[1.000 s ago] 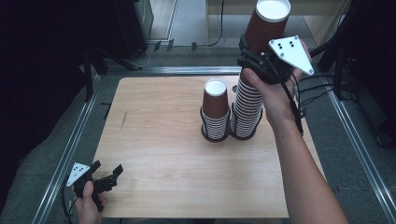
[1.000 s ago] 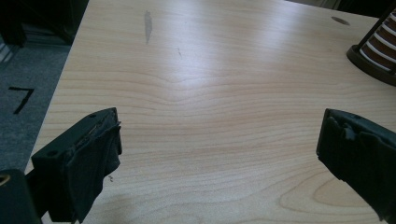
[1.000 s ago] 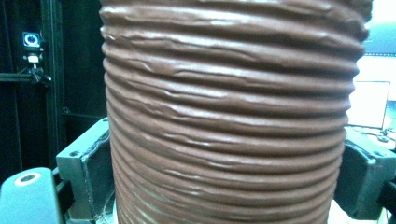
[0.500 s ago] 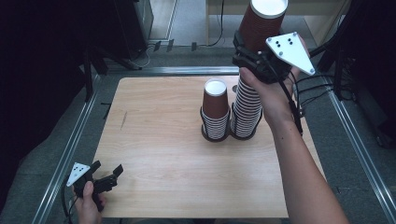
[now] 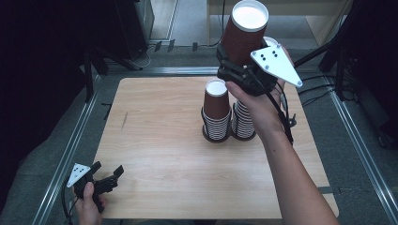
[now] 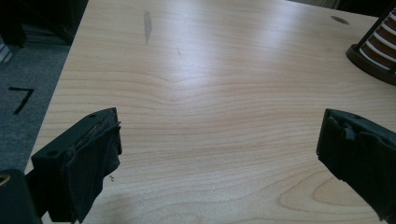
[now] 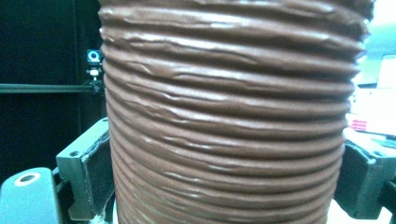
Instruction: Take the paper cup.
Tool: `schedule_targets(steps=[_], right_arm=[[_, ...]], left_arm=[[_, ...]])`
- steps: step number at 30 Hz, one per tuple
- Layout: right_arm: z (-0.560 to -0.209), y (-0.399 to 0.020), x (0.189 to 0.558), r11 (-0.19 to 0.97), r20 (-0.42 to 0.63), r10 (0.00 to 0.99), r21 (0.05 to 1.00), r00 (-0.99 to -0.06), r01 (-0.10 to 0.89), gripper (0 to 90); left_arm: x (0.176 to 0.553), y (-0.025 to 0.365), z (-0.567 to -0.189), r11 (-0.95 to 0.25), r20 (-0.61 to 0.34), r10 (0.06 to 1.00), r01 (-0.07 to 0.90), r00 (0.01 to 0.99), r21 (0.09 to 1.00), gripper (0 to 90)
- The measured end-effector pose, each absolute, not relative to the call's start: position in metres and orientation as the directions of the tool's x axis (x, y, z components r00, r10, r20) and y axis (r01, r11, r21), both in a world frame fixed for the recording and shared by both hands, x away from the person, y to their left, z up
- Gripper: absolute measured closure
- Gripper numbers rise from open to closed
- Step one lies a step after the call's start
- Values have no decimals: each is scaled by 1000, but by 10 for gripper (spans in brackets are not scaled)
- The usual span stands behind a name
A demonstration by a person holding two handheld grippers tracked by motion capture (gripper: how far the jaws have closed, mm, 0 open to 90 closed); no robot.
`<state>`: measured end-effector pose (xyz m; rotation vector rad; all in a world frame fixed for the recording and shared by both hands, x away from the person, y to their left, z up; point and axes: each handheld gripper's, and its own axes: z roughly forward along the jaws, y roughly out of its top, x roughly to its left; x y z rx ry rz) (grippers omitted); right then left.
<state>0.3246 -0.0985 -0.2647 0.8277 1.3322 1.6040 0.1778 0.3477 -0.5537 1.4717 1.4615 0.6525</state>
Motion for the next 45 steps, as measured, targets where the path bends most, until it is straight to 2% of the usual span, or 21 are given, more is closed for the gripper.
schedule_targets(steps=[12,29,45], right_arm=[[-286,-102,313,-22,-51,913,985,-405,-172,105],[-316,-94,288,-10,-51,882,992,-468,-128,105],[-355,-120,274,-6,-31,905,996,-424,-86,105]], left_arm=[[178,348,-554,143,-236,961,468,147,872,4],[178,348,-554,151,-244,959,467,145,871,3],[177,347,-554,137,-227,963,462,147,876,4]])
